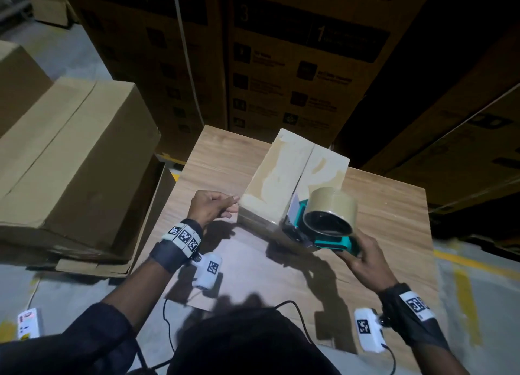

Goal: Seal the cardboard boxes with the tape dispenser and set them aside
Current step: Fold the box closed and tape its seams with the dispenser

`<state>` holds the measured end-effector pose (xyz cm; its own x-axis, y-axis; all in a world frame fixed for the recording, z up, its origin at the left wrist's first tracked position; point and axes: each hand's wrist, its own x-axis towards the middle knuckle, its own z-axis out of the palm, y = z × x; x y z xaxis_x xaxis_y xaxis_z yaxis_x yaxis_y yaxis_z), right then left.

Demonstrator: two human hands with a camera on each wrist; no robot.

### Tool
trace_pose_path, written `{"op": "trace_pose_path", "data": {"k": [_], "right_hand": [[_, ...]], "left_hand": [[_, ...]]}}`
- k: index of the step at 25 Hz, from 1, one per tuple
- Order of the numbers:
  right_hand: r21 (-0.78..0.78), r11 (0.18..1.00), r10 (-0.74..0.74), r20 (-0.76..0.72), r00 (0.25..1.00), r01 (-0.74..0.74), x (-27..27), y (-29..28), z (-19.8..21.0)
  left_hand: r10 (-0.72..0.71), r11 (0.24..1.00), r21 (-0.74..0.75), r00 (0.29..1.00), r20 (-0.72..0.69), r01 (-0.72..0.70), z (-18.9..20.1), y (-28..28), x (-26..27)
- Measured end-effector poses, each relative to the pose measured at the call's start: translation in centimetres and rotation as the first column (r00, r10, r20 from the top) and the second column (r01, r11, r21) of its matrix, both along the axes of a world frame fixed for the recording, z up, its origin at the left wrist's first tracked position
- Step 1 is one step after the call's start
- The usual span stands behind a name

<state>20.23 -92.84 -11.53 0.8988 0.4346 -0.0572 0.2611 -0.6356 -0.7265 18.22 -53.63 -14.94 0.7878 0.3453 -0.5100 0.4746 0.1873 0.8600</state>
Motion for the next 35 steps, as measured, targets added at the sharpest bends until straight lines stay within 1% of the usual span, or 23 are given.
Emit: {"op": "trace_pose_path", "data": {"k": [3,5,8,12,18,23,27,30,33,35], "right_hand": [[-0.005,1.000,0.008,0.045,0.999,-0.008,0.1,1.3,-1.1],[-0.030,1.000,-0.002,0.060,0.998,0.004,0.1,1.5,-1.9],[-0.055,0.998,-0.022,0.081,0.996,0.026,-0.5,1.7,-2.6],[-0.039,0.998,-0.043,0.083,0.996,0.047,-1.0,1.8,-3.7],[-0.077,0.994,-0.068,0.126,0.990,0.078,-1.6,2.6,-3.4],[-0.093,0.992,-0.063,0.162,0.985,0.079,-1.6,2.8,-3.4],[-0.112,0.990,-0.061,0.165,0.984,0.080,-1.5,2.9,-3.6],[-0.159,0.986,-0.026,0.194,0.981,0.058,-1.4,3.1,-3.8],[-0.195,0.980,-0.010,0.179,0.984,0.045,-1.1,3.0,-4.0],[-0.212,0.977,-0.003,0.168,0.986,0.039,-1.1,2.8,-4.1]], "left_hand": [[0.014,0.991,0.133,0.999,0.046,-0.020,-0.6,-0.2,0.4],[0.002,0.982,0.189,0.998,0.060,-0.014,-1.0,0.0,0.3],[0.019,0.984,0.176,0.997,0.078,-0.033,-1.2,-0.3,0.5],[0.021,0.979,0.200,0.995,0.098,-0.040,-1.5,-0.5,0.7],[0.021,0.988,0.153,0.996,0.084,-0.033,-2.3,-0.3,0.8],[0.069,0.998,0.012,0.997,0.042,-0.069,-3.3,-0.2,0.7],[0.075,0.997,0.018,0.996,0.039,-0.076,-3.9,-0.2,0.7],[0.075,0.997,0.009,0.997,0.015,-0.075,-3.8,-0.5,0.7],[0.029,0.999,0.020,0.999,-0.014,-0.029,-4.3,-0.5,0.9],[0.018,1.000,-0.007,1.000,-0.010,-0.018,-5.0,-0.8,0.9]]}}
